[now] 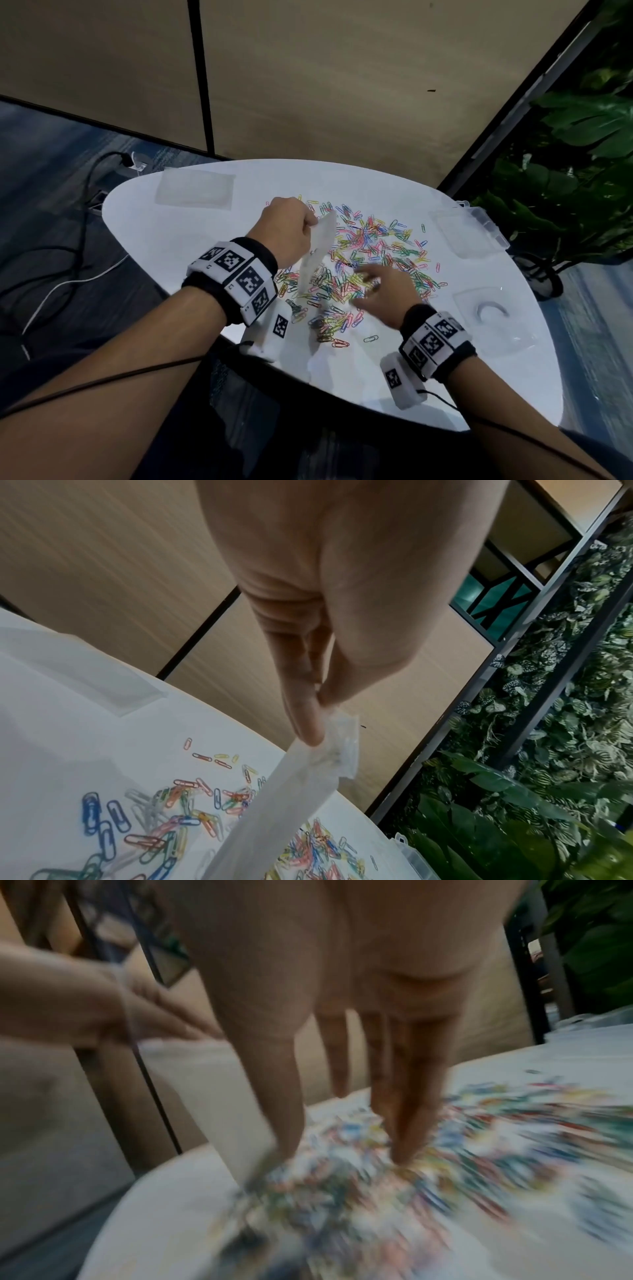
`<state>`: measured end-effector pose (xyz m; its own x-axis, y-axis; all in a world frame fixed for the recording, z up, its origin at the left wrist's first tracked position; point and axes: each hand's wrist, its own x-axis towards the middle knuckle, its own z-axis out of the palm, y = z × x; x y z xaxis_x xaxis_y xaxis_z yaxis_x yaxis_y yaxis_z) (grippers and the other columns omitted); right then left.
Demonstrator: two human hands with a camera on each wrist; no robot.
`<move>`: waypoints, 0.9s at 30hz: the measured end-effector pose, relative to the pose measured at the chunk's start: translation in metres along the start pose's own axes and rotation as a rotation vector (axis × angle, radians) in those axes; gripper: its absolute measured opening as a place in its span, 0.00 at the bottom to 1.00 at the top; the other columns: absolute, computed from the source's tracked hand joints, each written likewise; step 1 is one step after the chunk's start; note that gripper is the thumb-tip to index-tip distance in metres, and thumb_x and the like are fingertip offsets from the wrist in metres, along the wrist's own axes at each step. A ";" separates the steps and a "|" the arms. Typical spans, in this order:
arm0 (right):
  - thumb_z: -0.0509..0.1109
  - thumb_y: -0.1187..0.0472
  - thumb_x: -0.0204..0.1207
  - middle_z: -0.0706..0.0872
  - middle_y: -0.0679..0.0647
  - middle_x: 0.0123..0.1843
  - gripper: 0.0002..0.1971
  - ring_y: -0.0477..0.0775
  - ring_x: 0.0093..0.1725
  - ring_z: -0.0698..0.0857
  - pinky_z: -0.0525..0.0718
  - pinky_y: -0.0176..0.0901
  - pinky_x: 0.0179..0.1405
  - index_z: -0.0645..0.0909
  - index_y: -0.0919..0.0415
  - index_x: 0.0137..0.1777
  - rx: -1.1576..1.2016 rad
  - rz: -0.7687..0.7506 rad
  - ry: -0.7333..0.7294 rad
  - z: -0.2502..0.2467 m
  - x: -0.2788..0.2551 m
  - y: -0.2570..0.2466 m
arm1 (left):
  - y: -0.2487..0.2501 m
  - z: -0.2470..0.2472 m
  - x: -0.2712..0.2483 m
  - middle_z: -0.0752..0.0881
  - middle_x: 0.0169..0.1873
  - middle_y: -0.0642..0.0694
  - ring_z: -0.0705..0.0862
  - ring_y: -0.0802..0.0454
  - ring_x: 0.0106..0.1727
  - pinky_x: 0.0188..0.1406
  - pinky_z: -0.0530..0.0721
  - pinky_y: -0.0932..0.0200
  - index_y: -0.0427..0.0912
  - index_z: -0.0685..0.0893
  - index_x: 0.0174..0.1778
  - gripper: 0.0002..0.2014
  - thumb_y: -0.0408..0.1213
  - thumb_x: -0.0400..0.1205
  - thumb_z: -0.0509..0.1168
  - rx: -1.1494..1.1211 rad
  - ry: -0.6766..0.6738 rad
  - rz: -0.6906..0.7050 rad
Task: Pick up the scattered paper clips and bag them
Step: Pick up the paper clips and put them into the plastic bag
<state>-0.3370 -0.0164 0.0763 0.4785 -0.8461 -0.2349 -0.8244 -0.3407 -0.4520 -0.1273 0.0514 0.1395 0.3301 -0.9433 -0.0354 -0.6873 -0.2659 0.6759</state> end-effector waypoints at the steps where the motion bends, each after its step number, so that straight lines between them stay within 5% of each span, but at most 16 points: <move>1: 0.84 0.49 0.64 0.79 0.57 0.71 0.41 0.54 0.62 0.84 0.83 0.46 0.64 0.72 0.51 0.76 -0.132 0.114 -0.153 0.011 -0.002 0.015 | -0.001 -0.002 -0.001 0.90 0.55 0.38 0.90 0.38 0.56 0.63 0.87 0.48 0.40 0.93 0.56 0.16 0.27 0.83 0.60 0.000 0.003 -0.006; 3: 0.85 0.44 0.59 0.63 0.62 0.81 0.55 0.62 0.75 0.75 0.77 0.54 0.73 0.57 0.52 0.83 -0.229 0.269 -0.329 0.037 -0.011 0.035 | -0.004 -0.005 -0.002 0.90 0.57 0.38 0.90 0.39 0.57 0.64 0.86 0.48 0.39 0.92 0.59 0.15 0.28 0.84 0.61 0.003 0.011 -0.020; 5: 0.85 0.44 0.59 0.60 0.61 0.79 0.57 0.63 0.72 0.76 0.80 0.54 0.69 0.55 0.52 0.83 -0.214 0.286 -0.329 0.062 -0.017 0.044 | -0.006 -0.007 -0.005 0.89 0.59 0.39 0.91 0.40 0.56 0.64 0.87 0.47 0.38 0.90 0.61 0.15 0.28 0.85 0.61 0.004 0.019 -0.029; 9: 0.80 0.47 0.67 0.65 0.60 0.73 0.44 0.60 0.62 0.81 0.81 0.46 0.66 0.63 0.55 0.80 -0.176 0.135 -0.157 0.091 -0.017 0.037 | -0.012 -0.008 -0.006 0.88 0.61 0.40 0.90 0.39 0.56 0.63 0.87 0.49 0.37 0.90 0.63 0.15 0.29 0.84 0.62 0.022 0.018 -0.050; 15: 0.73 0.56 0.77 0.66 0.61 0.76 0.30 0.63 0.70 0.75 0.77 0.51 0.72 0.68 0.52 0.78 -0.288 -0.060 -0.045 0.107 0.007 0.027 | -0.019 -0.009 -0.002 0.89 0.59 0.40 0.89 0.40 0.56 0.60 0.86 0.54 0.39 0.91 0.62 0.15 0.29 0.84 0.63 0.060 0.029 -0.053; 20: 0.72 0.70 0.74 0.81 0.59 0.56 0.11 0.60 0.53 0.83 0.86 0.49 0.49 0.85 0.61 0.56 -0.464 -0.211 -0.043 0.112 0.025 0.029 | -0.021 -0.007 0.000 0.90 0.56 0.41 0.89 0.41 0.55 0.60 0.87 0.53 0.40 0.92 0.60 0.15 0.29 0.83 0.62 0.064 0.014 -0.041; 22: 0.70 0.71 0.77 0.83 0.58 0.51 0.07 0.57 0.47 0.84 0.87 0.47 0.47 0.86 0.63 0.51 -0.459 -0.201 -0.025 0.106 0.030 0.031 | -0.020 -0.006 0.000 0.90 0.56 0.41 0.89 0.41 0.55 0.58 0.86 0.54 0.40 0.92 0.60 0.16 0.29 0.83 0.62 0.062 0.003 -0.037; 27: 0.73 0.63 0.78 0.91 0.58 0.39 0.07 0.51 0.34 0.83 0.88 0.42 0.43 0.91 0.63 0.41 -0.048 0.077 0.052 0.064 0.036 0.037 | -0.017 -0.002 0.001 0.90 0.57 0.42 0.88 0.42 0.56 0.57 0.84 0.56 0.40 0.92 0.60 0.16 0.28 0.83 0.62 0.080 -0.001 -0.023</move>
<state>-0.3313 -0.0331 -0.0045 0.3980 -0.8903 -0.2213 -0.8721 -0.2924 -0.3924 -0.1139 0.0556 0.1298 0.3458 -0.9369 -0.0515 -0.7292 -0.3029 0.6137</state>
